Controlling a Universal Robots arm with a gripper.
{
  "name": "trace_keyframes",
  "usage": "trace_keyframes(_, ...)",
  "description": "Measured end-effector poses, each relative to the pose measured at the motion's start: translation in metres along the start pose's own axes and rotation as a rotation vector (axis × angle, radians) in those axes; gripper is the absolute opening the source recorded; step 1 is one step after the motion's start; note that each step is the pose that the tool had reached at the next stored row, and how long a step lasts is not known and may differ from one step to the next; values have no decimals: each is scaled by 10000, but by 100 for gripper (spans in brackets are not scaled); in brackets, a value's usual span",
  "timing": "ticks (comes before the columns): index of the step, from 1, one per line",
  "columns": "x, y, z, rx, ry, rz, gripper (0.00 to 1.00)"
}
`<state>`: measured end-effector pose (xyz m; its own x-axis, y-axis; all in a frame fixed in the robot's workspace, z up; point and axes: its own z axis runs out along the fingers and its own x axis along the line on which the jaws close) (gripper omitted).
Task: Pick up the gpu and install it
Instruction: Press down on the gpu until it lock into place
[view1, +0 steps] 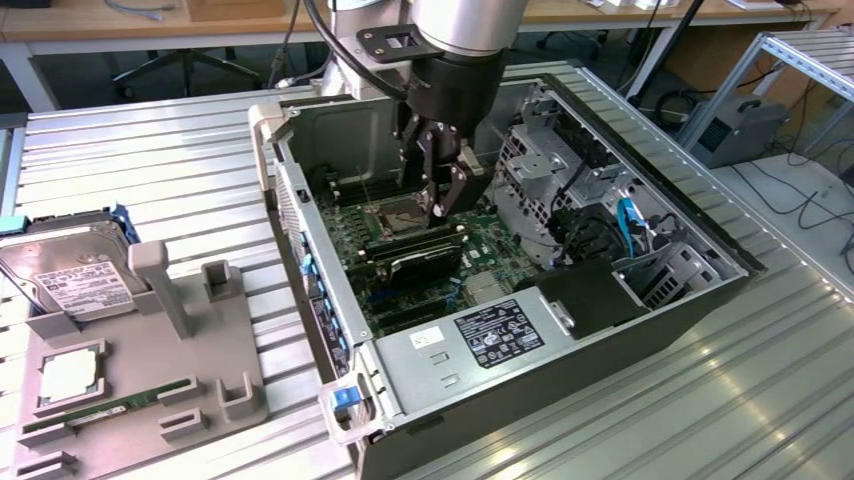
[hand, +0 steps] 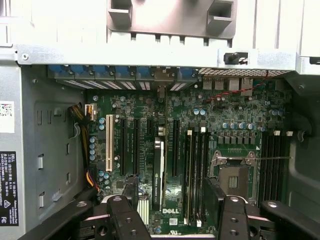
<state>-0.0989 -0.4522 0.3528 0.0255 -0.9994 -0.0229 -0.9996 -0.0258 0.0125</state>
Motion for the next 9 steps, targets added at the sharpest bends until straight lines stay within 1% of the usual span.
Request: trace_keyframes(9, 0, 0, 0, 0, 0, 0, 64)
